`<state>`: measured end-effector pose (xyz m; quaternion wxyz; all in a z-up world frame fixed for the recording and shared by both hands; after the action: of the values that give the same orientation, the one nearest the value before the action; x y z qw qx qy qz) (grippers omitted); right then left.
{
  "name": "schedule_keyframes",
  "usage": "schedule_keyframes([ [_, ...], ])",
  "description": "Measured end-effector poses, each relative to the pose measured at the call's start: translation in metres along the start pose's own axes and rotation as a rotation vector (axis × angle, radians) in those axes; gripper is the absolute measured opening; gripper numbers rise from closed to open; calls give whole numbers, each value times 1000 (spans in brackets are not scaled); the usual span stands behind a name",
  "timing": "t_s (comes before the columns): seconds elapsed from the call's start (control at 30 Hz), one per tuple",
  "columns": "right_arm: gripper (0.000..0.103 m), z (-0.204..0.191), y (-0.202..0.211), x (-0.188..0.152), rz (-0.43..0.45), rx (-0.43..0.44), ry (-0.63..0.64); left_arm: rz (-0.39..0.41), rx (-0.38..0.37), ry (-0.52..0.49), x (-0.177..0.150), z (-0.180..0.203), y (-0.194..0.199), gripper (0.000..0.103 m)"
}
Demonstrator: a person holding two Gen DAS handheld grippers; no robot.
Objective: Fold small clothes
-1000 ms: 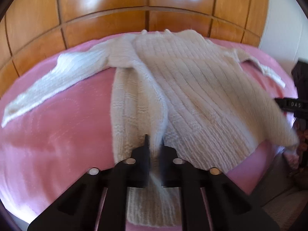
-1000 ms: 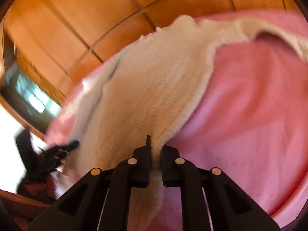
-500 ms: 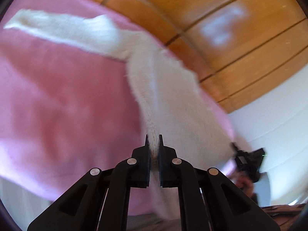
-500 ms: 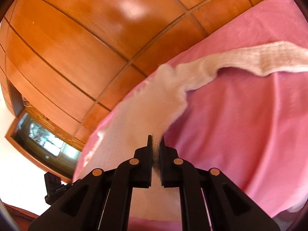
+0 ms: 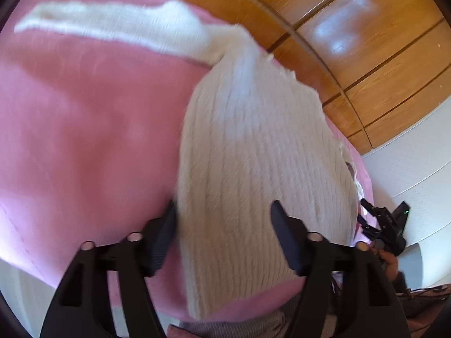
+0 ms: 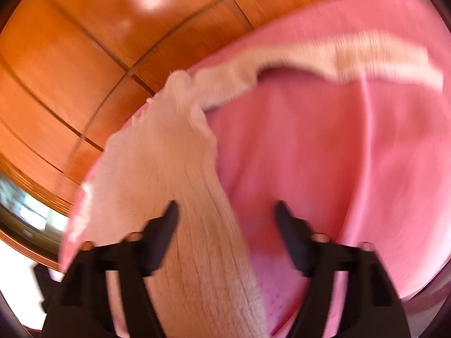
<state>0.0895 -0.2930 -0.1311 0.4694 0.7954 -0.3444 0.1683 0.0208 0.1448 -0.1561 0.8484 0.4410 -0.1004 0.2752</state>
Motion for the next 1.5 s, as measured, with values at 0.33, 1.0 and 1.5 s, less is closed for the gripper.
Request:
schedule_keyframes([
  [0.33,101,-66,-38,27,87,-171,282,182,131,155,73,-60,15,75],
  [1.0,101,-63,-118,16,63,-255,346,550,312,621,186,-218,48,74],
  [1.5,101,-65,-115,15,69,-256,348,554,622,410,255,-257,113,5],
])
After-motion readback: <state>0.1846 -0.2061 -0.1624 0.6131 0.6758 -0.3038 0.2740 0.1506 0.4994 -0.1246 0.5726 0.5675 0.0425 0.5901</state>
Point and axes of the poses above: each gripper's, at about its wrist camera, not at the fingertips, and y roughly against the way its jaws point, z to its right, x to its top, the point moved 9 cm from there along -y, roughly the way its jaws point, and after that the axes turned 2 degrees about -x, right-handed, at the moved point
